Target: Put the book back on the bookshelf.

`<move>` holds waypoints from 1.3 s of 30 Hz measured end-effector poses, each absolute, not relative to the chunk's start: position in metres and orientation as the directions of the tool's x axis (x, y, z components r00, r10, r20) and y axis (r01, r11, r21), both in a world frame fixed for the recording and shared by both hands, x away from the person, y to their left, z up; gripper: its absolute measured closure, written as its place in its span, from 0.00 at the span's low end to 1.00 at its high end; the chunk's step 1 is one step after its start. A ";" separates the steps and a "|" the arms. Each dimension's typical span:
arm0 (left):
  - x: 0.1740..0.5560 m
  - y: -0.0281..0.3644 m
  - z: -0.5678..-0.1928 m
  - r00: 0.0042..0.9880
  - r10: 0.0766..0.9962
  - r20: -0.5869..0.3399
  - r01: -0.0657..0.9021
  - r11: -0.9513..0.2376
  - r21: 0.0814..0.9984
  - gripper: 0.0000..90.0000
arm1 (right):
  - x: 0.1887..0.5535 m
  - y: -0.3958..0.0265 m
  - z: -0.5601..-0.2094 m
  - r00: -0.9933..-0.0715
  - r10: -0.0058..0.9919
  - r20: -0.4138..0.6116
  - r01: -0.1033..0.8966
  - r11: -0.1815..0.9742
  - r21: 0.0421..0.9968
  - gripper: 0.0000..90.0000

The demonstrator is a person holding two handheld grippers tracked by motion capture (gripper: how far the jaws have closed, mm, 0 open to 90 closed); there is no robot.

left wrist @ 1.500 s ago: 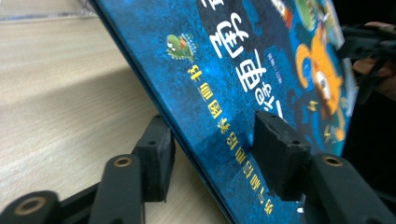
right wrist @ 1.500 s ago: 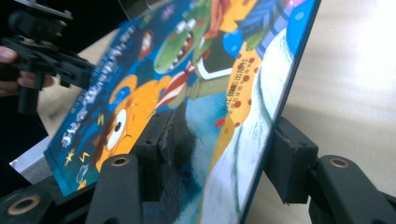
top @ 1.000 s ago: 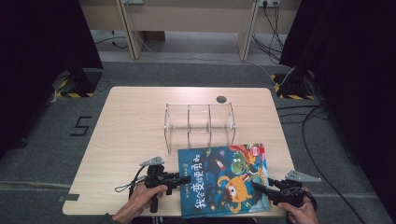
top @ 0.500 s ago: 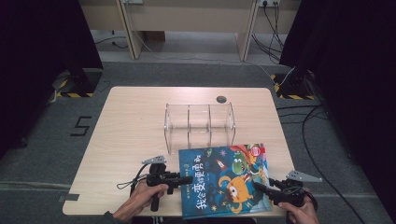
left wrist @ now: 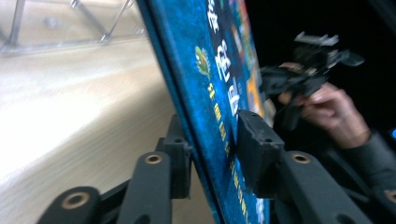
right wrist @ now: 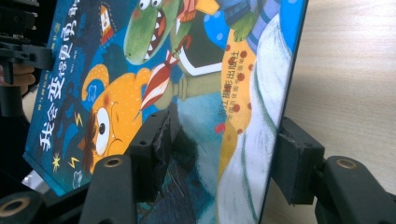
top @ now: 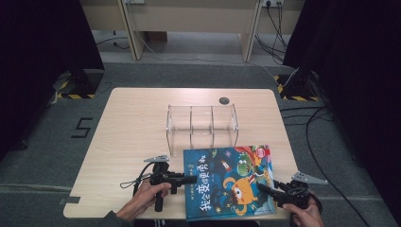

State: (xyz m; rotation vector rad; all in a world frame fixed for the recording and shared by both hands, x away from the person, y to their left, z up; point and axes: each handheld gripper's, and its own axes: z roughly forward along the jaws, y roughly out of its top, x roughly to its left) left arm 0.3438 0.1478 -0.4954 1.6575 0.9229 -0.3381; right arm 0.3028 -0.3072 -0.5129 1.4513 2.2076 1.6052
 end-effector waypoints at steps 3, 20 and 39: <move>0.339 0.149 -0.488 0.631 0.428 -0.647 0.732 -0.053 0.679 0.75 | 0.302 -0.305 -0.513 -0.555 0.689 0.465 0.652 0.013 0.758 0.49; 0.323 0.157 -0.480 0.589 0.452 -0.670 0.761 -0.031 0.648 0.74 | 0.299 -0.295 -0.514 -0.568 0.702 0.430 0.673 0.096 0.733 0.42; 0.322 0.158 -0.474 0.562 0.456 -0.690 0.773 0.009 0.635 0.72 | 0.275 -0.290 -0.505 -0.603 0.729 0.323 0.614 0.166 0.772 0.43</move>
